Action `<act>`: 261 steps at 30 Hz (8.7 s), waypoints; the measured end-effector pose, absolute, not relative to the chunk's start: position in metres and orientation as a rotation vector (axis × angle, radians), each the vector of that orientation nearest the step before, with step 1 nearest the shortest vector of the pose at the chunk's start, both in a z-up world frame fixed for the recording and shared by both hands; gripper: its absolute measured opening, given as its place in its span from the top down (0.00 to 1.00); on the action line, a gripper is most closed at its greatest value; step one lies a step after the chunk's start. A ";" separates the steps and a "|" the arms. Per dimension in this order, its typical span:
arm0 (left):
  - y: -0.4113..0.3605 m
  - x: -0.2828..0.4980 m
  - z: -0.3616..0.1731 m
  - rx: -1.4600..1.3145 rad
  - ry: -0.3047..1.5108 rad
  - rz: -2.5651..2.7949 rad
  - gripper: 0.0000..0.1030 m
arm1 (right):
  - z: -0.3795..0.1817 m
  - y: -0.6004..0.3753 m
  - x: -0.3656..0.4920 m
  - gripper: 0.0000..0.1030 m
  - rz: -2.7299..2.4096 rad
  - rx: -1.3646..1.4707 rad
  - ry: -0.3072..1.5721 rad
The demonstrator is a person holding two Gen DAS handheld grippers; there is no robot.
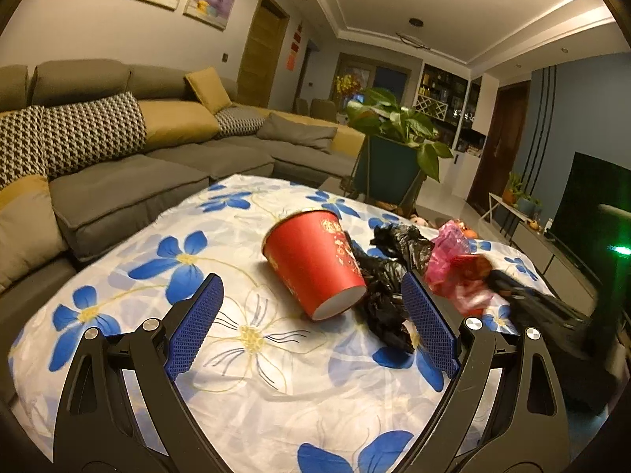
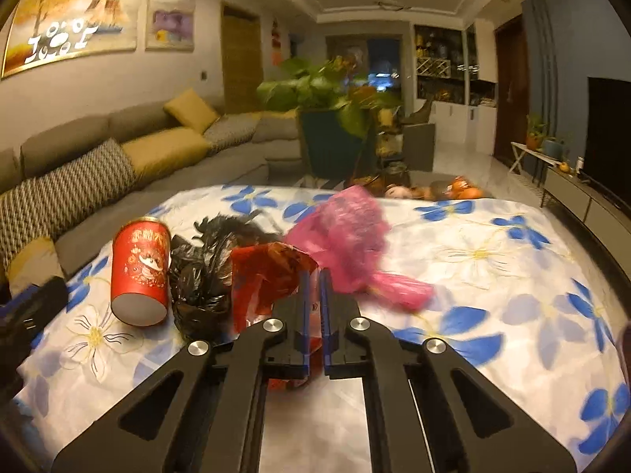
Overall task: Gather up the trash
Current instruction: 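Grasp the large red paper cup with the left tool while the right tool grasps the red wrapper, then lift the red cup and red wrapper and carry them over the grey bin, then open both tools over the bin, dropping the red cup and wrapper, then move both open tools back toward the black and pink bags, then grasp the black plastic bag with the left tool while the right tool grasps the pink bag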
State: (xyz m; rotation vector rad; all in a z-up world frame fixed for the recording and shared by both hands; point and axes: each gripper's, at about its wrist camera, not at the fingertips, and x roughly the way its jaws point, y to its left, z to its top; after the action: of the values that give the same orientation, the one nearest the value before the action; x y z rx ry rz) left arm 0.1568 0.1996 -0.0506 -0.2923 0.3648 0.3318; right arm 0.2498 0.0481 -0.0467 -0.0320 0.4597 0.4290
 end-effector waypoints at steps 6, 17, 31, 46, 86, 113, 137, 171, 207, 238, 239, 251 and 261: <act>0.201 0.175 -0.056 -0.326 0.403 0.325 0.13 | -0.037 -0.002 0.222 0.96 0.382 0.059 0.410; 0.223 0.218 -0.073 -0.422 0.509 0.321 0.19 | -0.034 -0.031 0.204 0.96 0.383 0.111 0.389; 0.221 0.225 -0.082 -0.447 0.536 0.240 0.44 | -0.035 -0.034 0.199 0.96 0.389 0.115 0.398; 0.181 0.153 -0.045 -0.407 0.385 0.164 0.44 | -0.019 -0.060 0.172 0.96 0.361 0.116 0.355; -0.021 0.168 -0.016 -0.225 0.372 -0.230 0.44 | 0.004 -0.195 0.125 0.96 0.095 0.170 0.260; -0.159 0.199 -0.022 -0.131 0.367 -0.477 0.44 | 0.008 -0.302 0.109 0.96 -0.160 0.222 0.212; -0.214 0.216 -0.043 -0.086 0.400 -0.556 0.44 | -0.005 -0.334 0.125 0.96 -0.220 0.249 0.232; -0.218 0.219 -0.064 -0.068 0.477 -0.463 0.17 | -0.023 -0.338 0.118 0.47 -0.257 0.296 0.269; -0.059 0.146 -0.039 -0.117 0.391 -0.128 0.12 | -0.014 -0.228 0.096 0.26 -0.115 0.213 0.254; 0.137 0.257 -0.061 -0.165 0.492 0.306 0.12 | -0.014 -0.035 0.220 0.25 0.245 0.089 0.309; 0.140 0.263 -0.064 -0.171 0.513 0.303 0.12 | -0.015 -0.031 0.225 0.25 0.248 0.088 0.317; 0.170 0.284 -0.097 -0.348 0.655 0.167 0.58 | -0.031 0.023 0.279 0.26 0.289 0.057 0.405; 0.184 0.232 -0.073 -0.401 0.397 0.318 0.63 | -0.046 0.068 0.313 0.26 0.292 -0.017 0.445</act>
State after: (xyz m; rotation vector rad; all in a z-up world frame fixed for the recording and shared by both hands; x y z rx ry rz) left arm 0.2321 0.1842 -0.0733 -0.4005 0.3974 0.3175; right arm 0.3126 0.0681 -0.0464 -0.0168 0.4446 0.2921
